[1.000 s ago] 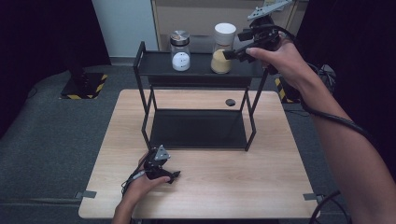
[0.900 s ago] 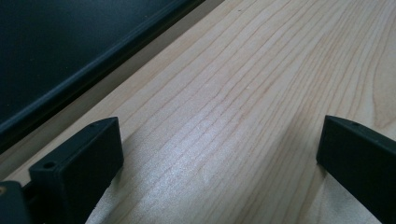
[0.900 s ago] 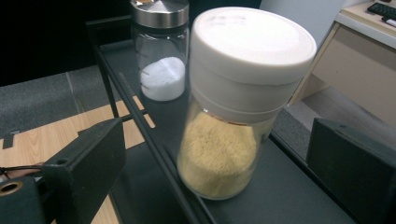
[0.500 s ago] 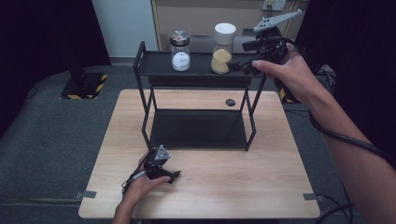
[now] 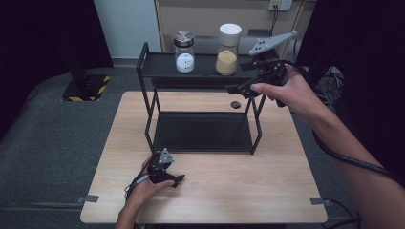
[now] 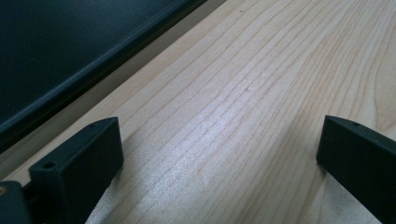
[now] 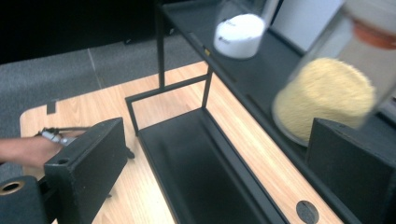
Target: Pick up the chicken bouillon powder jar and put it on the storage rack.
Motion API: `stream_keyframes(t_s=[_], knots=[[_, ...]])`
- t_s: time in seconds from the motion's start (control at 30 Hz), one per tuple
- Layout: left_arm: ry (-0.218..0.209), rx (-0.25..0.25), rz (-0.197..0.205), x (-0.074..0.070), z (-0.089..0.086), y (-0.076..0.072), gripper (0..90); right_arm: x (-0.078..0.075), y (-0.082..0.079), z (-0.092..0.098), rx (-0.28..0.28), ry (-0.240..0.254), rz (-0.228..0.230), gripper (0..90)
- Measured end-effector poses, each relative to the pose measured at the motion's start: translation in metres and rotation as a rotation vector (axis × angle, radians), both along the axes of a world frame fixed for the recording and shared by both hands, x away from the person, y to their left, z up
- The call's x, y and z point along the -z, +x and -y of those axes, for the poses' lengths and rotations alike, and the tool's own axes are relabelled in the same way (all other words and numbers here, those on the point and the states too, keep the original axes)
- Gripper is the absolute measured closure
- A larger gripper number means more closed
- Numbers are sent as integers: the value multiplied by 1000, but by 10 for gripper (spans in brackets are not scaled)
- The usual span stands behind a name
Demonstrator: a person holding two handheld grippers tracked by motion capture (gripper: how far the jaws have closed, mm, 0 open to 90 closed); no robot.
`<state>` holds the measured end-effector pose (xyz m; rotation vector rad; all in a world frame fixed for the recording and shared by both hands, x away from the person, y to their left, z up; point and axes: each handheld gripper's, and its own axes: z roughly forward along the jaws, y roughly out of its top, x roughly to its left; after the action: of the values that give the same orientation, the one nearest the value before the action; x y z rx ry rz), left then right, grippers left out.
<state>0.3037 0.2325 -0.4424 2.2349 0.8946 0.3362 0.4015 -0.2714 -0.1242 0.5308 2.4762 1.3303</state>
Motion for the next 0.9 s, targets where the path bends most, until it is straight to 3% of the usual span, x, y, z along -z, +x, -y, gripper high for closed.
stream_keyframes(t_s=[0.37, 0.9], knots=[[-1, 2, 0, 0, 0, 0, 0, 16, -1, -10, -22, -28, -32, 60], [-1, -1, 0, 0, 1, 0, 0, 59, -8, -6, -10, -48, -74, 64]])
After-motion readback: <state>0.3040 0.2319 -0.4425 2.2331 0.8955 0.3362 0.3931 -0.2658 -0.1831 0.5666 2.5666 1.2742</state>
